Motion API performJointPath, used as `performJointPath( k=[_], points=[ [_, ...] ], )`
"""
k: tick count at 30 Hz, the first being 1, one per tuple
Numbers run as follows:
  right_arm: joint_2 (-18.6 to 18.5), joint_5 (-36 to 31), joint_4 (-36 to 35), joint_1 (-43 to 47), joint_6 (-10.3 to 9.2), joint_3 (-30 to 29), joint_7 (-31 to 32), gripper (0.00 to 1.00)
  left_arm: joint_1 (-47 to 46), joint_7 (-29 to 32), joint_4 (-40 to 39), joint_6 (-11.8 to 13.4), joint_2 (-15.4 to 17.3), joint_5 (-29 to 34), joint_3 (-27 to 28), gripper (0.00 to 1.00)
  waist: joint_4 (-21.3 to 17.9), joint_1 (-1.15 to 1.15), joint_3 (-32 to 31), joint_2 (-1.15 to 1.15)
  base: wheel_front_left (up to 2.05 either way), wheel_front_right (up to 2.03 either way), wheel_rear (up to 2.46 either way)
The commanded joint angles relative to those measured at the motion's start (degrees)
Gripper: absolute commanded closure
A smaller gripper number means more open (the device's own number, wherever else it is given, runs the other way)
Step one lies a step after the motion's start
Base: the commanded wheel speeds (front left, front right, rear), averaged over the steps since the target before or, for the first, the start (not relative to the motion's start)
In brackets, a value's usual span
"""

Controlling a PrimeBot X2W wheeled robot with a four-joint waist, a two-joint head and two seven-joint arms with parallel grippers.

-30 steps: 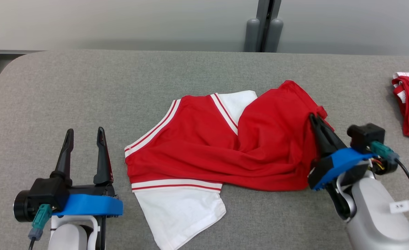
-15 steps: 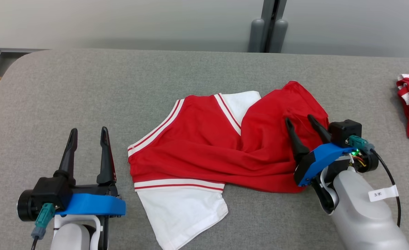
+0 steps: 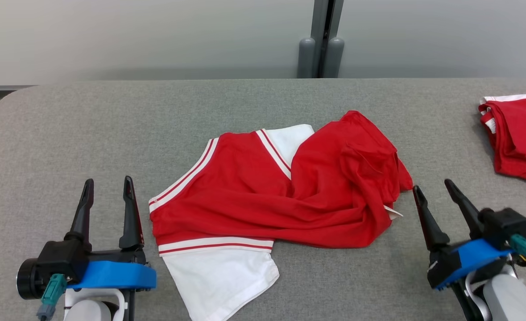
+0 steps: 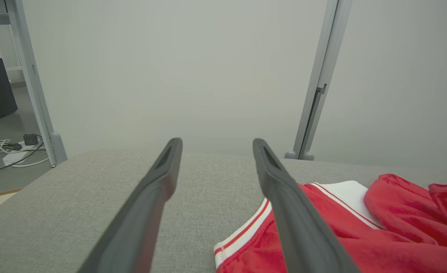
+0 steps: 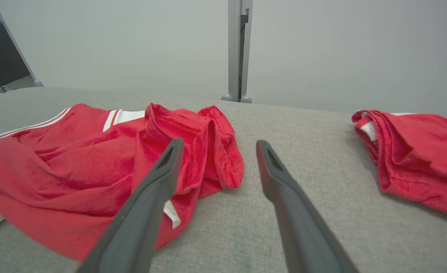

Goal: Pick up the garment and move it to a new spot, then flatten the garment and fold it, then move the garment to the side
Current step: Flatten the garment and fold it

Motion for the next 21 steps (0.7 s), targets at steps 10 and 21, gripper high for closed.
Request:
performJointPath(
  k=[10,21],
  points=[
    [-0.56,-2.62,-6.96,5.35,0.01,-0.71,2.74,0.00,-0.68,-0.23,-0.31,-0.37,-0.04,0.32,-0.09,0.00,-0.02,0.00,0.56,0.00,0.00,0.00,0.00],
    [-2.38,-5.81,-0.37,-0.94,0.01,3.03,6.45,0.00,-1.90,-0.23,-0.38,-0.22,-0.04,-0.33,-0.75,0.00,2.23,0.00,2.46,0.00,0.00,0.00,0.00]
  ],
)
